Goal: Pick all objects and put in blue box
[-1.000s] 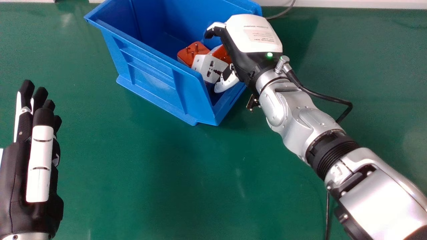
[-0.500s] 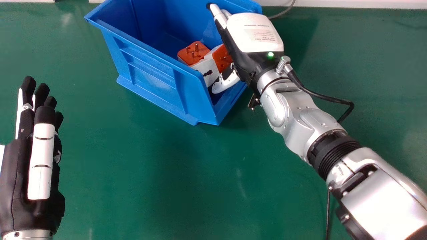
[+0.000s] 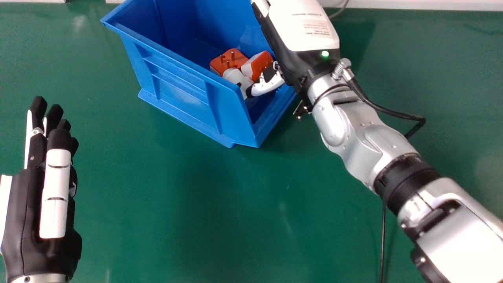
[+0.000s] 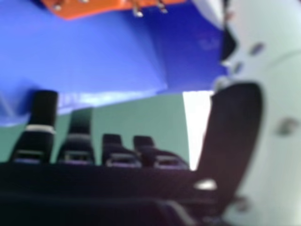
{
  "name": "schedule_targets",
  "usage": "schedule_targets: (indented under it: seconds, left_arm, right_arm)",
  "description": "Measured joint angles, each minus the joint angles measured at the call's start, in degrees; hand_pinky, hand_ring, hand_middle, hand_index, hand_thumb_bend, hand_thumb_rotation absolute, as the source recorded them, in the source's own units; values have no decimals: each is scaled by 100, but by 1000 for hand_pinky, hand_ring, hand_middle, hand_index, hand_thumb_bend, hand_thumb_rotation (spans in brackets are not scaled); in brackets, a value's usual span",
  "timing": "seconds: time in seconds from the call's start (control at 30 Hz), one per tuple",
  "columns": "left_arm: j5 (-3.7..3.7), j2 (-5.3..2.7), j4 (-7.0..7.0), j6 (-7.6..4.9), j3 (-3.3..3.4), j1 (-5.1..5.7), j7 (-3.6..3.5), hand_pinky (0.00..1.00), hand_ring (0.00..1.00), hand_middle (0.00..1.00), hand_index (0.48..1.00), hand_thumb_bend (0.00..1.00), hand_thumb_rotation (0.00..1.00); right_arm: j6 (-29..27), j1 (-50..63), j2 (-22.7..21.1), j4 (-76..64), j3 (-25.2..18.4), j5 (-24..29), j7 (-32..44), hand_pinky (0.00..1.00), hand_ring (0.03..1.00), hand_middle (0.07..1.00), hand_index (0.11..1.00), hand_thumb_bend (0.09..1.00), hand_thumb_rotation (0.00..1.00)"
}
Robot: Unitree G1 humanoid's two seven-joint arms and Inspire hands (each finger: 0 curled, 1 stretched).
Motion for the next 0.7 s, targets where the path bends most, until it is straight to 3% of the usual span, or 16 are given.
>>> schedule_targets:
  seconds: [0.2,0.47,0.57,0.7]
  left_arm:
    - [172,32,-49,-64,-121,89,-44,998,989,986,992,635,946]
    - [172,-19,49,-175,-186,24,21,1000,999,999,1000,651,995]
    - [173,-90,138,-177,-221,-23,98,1000,1000,1000,1000,645,997]
    - [175,-189,142,-181,-304,-20,163,1000,1000,1000,1000,642,994]
  right_arm:
    - [131,418,-331,-1005,-12,-224,44,754,943,982,944,693,10]
    - [210,942,-592,-1984,-158,-287,142,712,903,947,899,720,0]
    - [248,1106,-684,-2352,-228,-296,178,704,892,937,888,739,0]
    - [250,1530,-820,-3040,-433,-292,264,697,887,930,882,737,0]
